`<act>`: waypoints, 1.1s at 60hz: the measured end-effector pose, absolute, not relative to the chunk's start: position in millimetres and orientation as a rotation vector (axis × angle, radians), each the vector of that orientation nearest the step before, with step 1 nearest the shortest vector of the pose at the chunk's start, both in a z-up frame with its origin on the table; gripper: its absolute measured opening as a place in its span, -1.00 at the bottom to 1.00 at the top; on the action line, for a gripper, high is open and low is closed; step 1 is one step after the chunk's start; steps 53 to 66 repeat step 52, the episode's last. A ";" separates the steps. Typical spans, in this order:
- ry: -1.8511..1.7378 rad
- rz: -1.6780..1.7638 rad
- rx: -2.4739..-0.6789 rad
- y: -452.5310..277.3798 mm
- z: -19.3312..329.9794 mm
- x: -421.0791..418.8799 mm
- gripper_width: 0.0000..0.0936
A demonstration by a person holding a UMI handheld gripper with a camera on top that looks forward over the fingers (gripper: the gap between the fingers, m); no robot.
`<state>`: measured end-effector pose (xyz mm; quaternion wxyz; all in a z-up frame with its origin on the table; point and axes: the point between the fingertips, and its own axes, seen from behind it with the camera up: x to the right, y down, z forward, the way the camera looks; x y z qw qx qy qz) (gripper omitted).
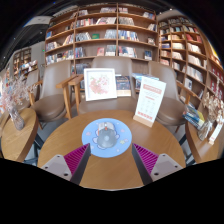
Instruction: Arrange mouse
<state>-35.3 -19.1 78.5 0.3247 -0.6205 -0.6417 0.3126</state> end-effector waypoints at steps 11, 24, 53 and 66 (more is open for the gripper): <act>-1.646 0.835 -1.620 1.9 109.2 83.8 0.82; -1.632 0.828 -1.600 15.3 117.1 205.1 0.82; -1.637 0.837 -1.540 17.4 115.1 275.9 0.82; -1.637 0.837 -1.540 17.4 115.1 275.9 0.82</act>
